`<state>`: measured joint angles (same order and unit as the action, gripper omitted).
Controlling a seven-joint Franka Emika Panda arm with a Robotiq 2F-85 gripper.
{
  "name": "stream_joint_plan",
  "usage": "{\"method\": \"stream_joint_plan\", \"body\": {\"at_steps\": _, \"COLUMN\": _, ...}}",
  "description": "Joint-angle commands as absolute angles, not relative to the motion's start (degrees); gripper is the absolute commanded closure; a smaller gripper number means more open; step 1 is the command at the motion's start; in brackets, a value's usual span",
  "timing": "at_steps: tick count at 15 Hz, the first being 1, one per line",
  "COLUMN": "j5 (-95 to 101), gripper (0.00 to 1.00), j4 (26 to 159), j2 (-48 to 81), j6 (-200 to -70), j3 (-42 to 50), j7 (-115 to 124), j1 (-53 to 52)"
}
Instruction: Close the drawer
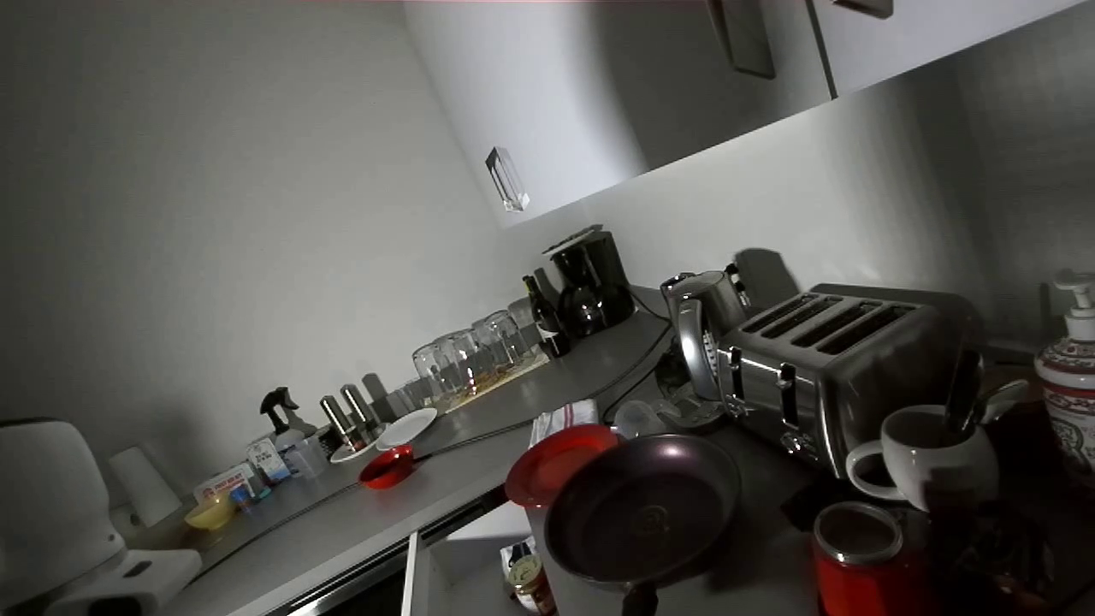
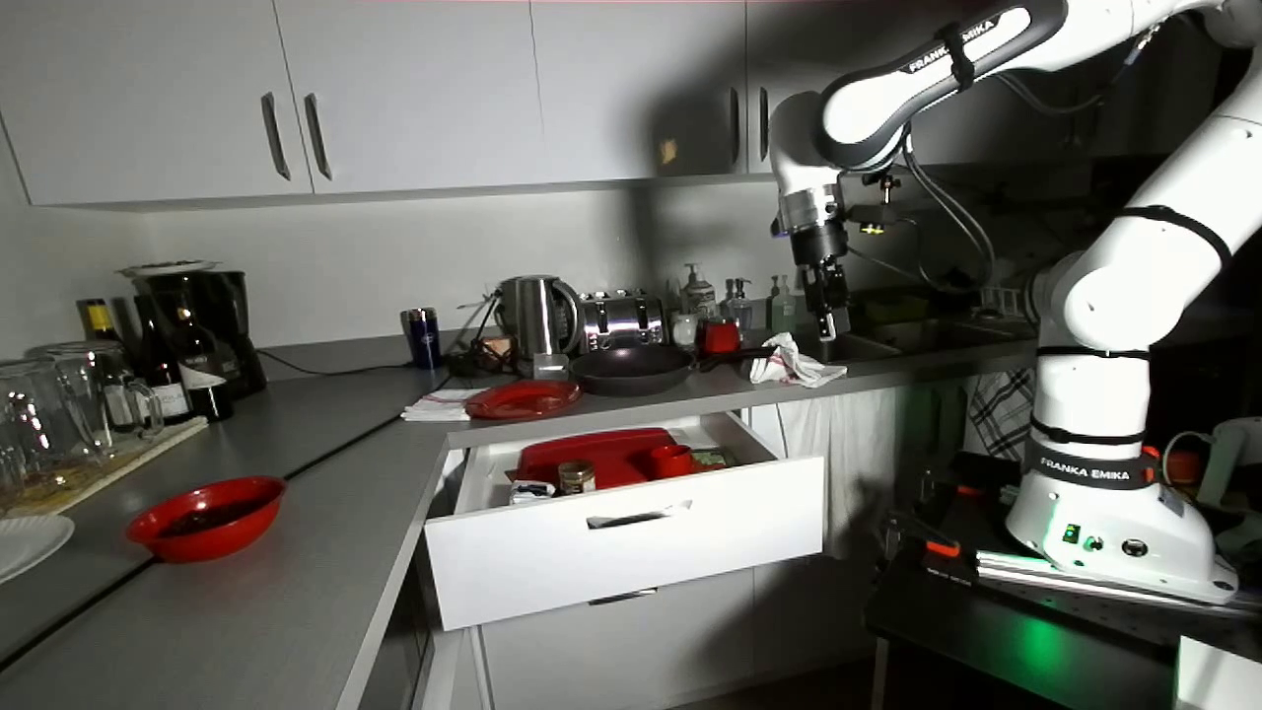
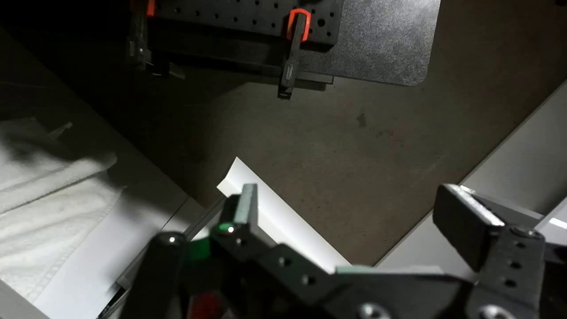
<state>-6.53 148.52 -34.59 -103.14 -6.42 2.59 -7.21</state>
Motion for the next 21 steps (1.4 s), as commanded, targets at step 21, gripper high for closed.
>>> {"method": "stream_joint_plan", "body": {"at_steps": 21, "j5": -23.99, "gripper": 0.00, "j4": 153.23, "j2": -17.25, "j6": -131.98, "j3": -8.21, "j7": 3.50, "j1": -10.02}}
